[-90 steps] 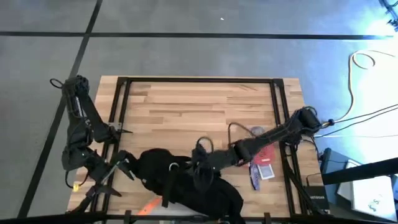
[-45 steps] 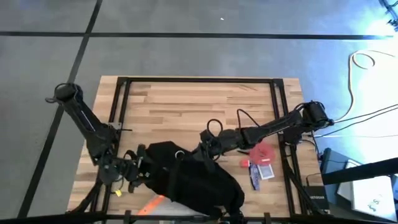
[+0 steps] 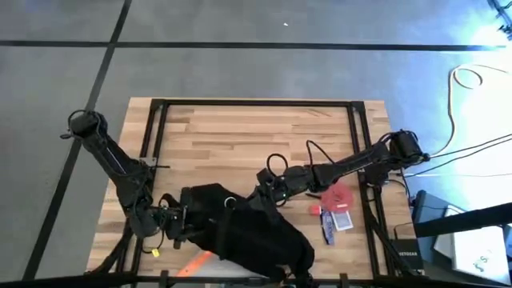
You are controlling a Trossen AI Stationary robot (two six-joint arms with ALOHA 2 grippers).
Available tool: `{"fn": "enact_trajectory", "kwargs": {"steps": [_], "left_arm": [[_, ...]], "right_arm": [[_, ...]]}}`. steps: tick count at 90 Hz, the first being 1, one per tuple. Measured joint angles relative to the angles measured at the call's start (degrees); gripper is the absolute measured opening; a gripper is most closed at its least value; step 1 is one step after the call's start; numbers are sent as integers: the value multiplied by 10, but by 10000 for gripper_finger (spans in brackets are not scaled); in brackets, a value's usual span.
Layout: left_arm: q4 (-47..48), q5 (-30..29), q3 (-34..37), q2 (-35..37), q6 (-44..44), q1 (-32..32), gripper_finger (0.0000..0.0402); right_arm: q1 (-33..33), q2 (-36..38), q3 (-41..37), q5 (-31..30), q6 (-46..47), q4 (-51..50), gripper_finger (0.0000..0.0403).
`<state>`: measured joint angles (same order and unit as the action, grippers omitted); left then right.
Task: Unpack backpack
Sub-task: Open the black bag
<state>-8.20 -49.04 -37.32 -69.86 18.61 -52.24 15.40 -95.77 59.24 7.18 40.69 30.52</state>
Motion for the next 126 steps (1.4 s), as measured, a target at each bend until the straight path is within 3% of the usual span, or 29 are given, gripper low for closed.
{"fn": "enact_trajectory", "kwargs": {"steps": [16,40,83,100,126], "left_arm": [[-3,15,0,-19,0,32,298],[-1,-10,0,-18,28,41,298],[20,8,0,-18,-34,70,282],[19,44,0,-18,-67,88,211],[10,74,0,-19,-103,88,24]], "right_arm": [[0,0,0,4,0,6,3],[10,0,0,15,-1,26,3],[15,0,0,14,-2,33,3],[15,0,0,15,-1,34,3],[15,-1,0,21,3,33,3]]}}
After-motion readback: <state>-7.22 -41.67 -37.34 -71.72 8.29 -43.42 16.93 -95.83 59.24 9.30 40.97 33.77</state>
